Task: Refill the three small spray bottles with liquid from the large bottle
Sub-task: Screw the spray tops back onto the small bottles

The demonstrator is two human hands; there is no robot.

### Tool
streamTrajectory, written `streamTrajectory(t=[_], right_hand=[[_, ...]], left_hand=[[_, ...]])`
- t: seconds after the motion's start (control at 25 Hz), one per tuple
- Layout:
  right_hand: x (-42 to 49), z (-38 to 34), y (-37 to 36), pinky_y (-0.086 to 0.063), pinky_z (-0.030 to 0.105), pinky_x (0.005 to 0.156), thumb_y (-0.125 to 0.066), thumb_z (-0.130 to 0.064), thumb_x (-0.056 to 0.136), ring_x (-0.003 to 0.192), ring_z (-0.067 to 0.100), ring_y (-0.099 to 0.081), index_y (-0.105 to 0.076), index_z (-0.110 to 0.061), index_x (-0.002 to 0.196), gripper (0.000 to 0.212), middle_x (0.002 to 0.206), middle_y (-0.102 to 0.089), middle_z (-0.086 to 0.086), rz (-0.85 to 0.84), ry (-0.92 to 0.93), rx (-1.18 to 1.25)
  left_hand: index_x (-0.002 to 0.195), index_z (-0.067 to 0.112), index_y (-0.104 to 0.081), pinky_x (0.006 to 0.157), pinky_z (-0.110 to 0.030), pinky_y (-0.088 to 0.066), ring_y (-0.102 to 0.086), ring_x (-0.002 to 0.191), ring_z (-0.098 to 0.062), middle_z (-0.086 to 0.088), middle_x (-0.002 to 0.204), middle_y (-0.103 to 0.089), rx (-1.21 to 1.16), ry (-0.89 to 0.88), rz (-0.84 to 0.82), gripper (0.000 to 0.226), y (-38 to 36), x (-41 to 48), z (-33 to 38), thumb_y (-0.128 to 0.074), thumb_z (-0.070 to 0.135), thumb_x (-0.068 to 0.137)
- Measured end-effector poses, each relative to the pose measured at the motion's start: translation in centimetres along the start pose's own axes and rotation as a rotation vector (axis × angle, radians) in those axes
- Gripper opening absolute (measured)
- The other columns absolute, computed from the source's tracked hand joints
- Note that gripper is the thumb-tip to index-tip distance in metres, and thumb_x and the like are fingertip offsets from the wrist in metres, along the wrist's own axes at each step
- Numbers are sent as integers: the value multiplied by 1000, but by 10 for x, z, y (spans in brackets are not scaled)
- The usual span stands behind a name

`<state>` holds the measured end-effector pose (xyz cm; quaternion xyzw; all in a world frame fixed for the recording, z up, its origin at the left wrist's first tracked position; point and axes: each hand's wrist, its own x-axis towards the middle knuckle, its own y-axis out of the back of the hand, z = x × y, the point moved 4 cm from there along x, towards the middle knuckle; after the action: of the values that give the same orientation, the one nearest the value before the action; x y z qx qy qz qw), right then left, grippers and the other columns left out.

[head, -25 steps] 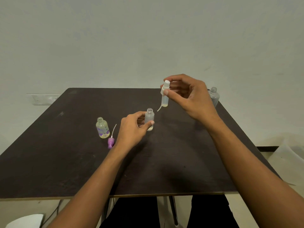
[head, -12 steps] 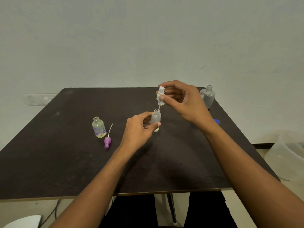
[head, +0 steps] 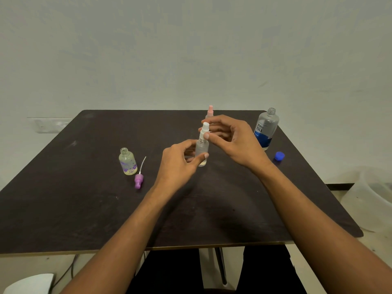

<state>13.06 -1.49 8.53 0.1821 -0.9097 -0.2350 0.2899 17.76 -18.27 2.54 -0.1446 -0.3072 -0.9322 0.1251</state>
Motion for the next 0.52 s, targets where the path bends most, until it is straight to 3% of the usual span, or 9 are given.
streamTrajectory(t=[0.28,0.52], right_hand=[[2,5,-3,-57,27,101,-76,-24,95,113,1,-70,-68,-18,133,39,122,-75,-5,-2,-10,-25],[3,3,1,-56,13,86,-82,-31,88,101,-4,-70,-73,-21,122,36,108,-76,-10,98,21,-74]], left_hand=[[132,21,-69,84,-8,-49,-67,98,2,7,118,-75,11,-5,12,47,0,2,4,-79,39,89],[130,22,-69,75,-1,-46,-63,89,10,8,116,-75,27,-7,16,46,0,3,10,-79,40,89]])
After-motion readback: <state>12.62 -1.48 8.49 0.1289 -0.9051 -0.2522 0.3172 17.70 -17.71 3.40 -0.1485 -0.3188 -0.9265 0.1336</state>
